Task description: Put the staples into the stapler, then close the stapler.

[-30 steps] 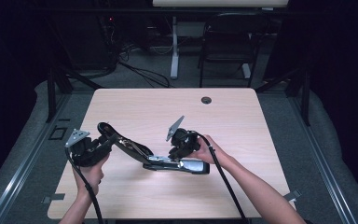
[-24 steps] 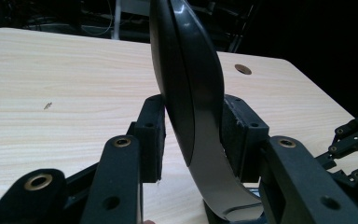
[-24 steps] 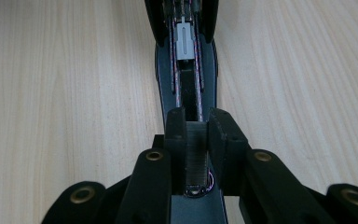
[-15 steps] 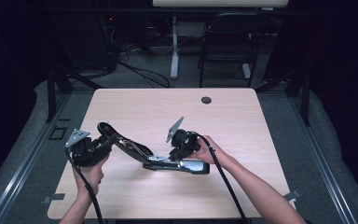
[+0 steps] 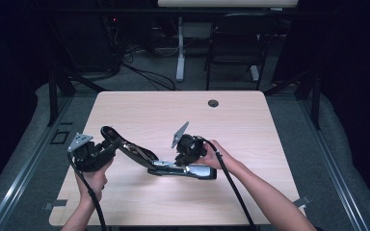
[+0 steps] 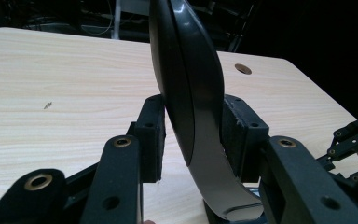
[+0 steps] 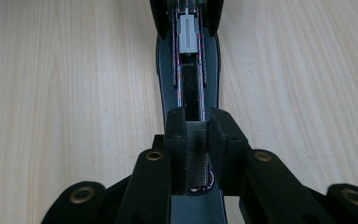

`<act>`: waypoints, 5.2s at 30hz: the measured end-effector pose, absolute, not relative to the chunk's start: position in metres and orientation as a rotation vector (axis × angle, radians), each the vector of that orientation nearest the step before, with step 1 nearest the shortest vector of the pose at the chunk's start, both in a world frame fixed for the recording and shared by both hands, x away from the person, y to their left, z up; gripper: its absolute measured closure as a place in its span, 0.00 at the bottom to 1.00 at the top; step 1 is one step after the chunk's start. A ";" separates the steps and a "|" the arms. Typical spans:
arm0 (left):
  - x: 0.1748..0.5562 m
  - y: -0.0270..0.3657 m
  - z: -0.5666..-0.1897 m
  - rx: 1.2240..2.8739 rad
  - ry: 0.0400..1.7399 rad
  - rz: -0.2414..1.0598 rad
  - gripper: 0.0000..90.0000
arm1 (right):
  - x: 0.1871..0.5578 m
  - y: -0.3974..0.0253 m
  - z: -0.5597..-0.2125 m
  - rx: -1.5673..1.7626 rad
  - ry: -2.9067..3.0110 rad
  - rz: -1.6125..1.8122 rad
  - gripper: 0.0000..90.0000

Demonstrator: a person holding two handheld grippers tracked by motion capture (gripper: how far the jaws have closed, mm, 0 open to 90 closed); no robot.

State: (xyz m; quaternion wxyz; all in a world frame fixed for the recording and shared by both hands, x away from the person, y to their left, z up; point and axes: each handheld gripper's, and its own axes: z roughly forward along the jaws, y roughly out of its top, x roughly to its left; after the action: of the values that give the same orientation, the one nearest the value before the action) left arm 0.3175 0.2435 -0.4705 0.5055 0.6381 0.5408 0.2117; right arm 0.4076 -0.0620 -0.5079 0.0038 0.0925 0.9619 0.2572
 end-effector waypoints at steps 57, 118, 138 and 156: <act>0.317 0.242 -0.470 1.543 1.310 0.517 0.69 | 0.394 -0.093 -0.495 0.402 2.939 0.822 0.65; 0.317 0.227 -0.470 1.613 1.293 0.531 0.68 | 0.370 -0.141 -0.497 0.677 2.838 0.814 0.89; 0.316 0.202 -0.470 1.654 1.268 0.535 0.68 | 0.377 -0.122 -0.474 0.628 2.783 0.929 0.95; 0.316 0.195 -0.467 1.663 1.253 0.532 0.69 | 0.380 -0.111 -0.464 0.609 2.768 0.970 0.96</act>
State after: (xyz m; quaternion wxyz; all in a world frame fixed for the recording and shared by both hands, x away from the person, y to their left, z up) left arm 0.3157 0.1946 -0.4671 0.4760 0.6805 0.5128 0.2176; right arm 0.3802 -0.1109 -0.4640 0.0731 0.2028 0.9216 0.3228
